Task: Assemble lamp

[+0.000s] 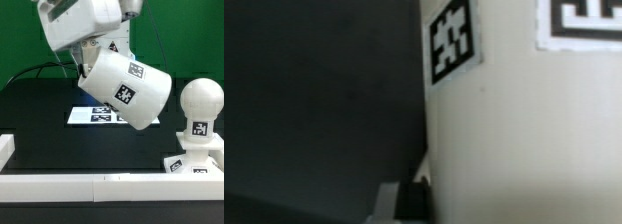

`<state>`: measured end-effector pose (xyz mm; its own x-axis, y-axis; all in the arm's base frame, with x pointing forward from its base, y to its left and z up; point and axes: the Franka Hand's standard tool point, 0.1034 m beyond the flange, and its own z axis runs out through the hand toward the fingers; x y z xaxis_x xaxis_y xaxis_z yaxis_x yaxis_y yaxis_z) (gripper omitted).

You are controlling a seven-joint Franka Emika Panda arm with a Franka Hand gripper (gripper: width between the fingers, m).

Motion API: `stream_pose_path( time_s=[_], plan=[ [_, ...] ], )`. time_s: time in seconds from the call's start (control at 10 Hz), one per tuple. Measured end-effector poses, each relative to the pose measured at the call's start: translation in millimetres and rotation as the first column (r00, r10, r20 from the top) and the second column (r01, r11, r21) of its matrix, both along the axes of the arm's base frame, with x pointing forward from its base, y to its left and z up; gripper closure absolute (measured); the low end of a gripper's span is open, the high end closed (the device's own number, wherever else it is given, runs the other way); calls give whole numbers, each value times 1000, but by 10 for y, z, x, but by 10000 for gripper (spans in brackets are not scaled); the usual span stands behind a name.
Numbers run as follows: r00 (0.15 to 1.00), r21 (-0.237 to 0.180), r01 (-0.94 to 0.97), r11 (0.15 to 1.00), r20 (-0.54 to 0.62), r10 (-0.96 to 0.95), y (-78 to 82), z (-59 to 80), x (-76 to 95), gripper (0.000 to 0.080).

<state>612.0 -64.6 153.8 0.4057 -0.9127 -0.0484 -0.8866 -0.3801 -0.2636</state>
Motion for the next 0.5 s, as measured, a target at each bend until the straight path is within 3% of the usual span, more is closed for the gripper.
stream_pose_path(
  time_s=[0.1, 0.3, 0.4, 0.5],
  plan=[
    [1000, -23, -9, 1000, 12, 9, 80, 19, 16, 748],
    [990, -131, -97, 987, 87, 109, 160, 511, 79, 748],
    [987, -191, -116, 975, 89, 135, 283, 638, 72, 748],
    [986, -228, -111, 967, 93, 136, 502, 703, 98, 748]
  ],
)
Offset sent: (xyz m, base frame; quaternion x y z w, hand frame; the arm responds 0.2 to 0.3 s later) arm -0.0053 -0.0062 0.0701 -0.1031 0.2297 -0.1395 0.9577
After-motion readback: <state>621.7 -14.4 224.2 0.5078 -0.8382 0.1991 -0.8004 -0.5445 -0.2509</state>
